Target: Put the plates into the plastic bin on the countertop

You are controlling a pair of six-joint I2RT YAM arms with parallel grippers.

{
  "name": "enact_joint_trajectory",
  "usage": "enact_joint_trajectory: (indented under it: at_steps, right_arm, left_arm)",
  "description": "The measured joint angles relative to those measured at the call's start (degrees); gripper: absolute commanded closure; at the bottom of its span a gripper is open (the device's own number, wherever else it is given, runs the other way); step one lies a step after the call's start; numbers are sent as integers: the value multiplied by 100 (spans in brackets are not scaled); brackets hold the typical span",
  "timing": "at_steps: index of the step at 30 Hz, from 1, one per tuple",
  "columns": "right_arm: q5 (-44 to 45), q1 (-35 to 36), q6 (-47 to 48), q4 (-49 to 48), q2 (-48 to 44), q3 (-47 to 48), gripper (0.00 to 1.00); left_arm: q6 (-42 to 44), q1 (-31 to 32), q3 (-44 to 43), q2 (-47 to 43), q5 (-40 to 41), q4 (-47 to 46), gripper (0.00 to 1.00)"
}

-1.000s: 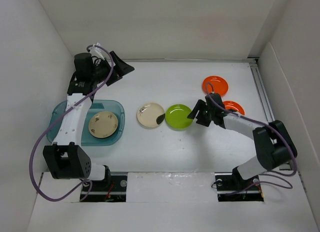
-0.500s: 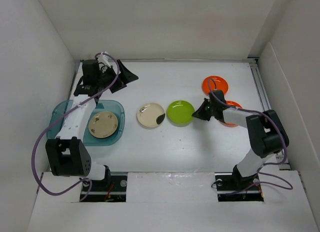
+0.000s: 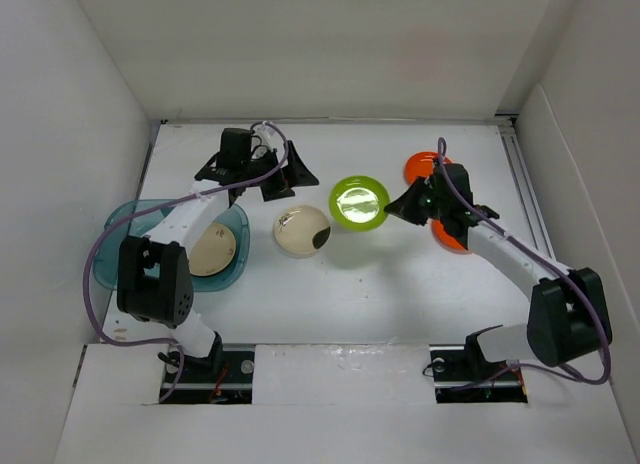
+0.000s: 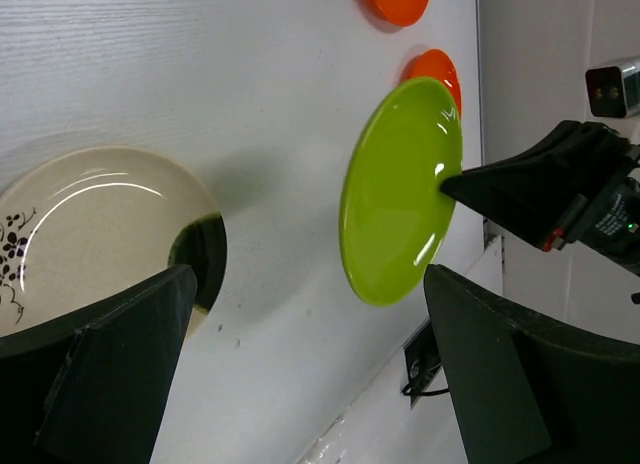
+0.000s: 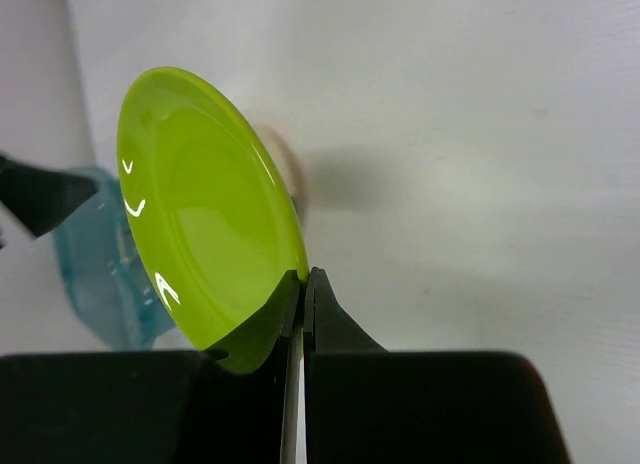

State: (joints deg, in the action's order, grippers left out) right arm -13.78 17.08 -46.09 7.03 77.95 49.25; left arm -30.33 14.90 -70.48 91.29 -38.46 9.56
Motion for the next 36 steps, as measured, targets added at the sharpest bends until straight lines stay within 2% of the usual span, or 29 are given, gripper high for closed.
enact_joint_trajectory:
  at_steps: [5, 7, 9, 10, 13, 14, 15, 16, 17, 18, 19, 20, 24, 27, 32, 36]
  right_arm:
    - [-927, 273, -13, -236, 81, 334, 100]
    - [-1220, 380, -31, -319, 225, 490, 100]
    - [-1392, 494, -50, -444, 389, 608, 100]
    - [-1453, 538, -72, -485, 448, 647, 100]
    - [-1539, 649, -142, -608, 645, 721, 100]
    - [-1545, 671, -162, -645, 710, 741, 100]
    - [-1545, 697, -175, -662, 765, 752, 94]
    - [-1526, 702, -219, -662, 817, 772, 78]
    - [-1526, 695, -254, -695, 868, 789, 52]
    - [-1523, 688, -273, -750, 905, 809, 38]
    - [-1517, 695, -269, -791, 914, 826, 13]
    - [-1521, 702, -269, -815, 911, 833, 3]
    - [-1493, 684, -186, -966, 850, 774, 0]
    - [-1394, 573, -133, -1038, 680, 492, 0]
    - [-1115, 494, 111, -911, 297, -50, 0]
    - [-1062, 444, 330, -835, 190, -254, 0]
  left_arm:
    - [11, -31, 39, 11, -162, -61, 14]
    - [13, -31, 39, 11, -208, -68, 29]
    - [13, -31, 39, 11, -249, -96, 49]
    - [13, -31, 39, 11, -258, -105, 67]
    - [59, -26, 39, 17, -319, -107, 84]
    - [76, -26, 39, 17, -339, -94, 98]
    - [63, -26, 39, 26, -334, -85, 100]
    - [146, -26, 39, 33, -356, -57, 100]
    - [203, -26, 37, 37, -348, 4, 100]
    - [232, -26, 26, 44, -229, 96, 100]
    - [221, -24, 13, 50, -136, 149, 100]
    - [225, -22, -11, 52, -7, 236, 100]
    - [179, -94, -133, -72, 682, 487, 100]
    - [42, -361, -133, -529, 1453, 791, 100]
    - [-411, -815, -109, -1897, 3497, 1325, 100]
    - [-789, -1276, 459, -3211, 4481, 1386, 100]
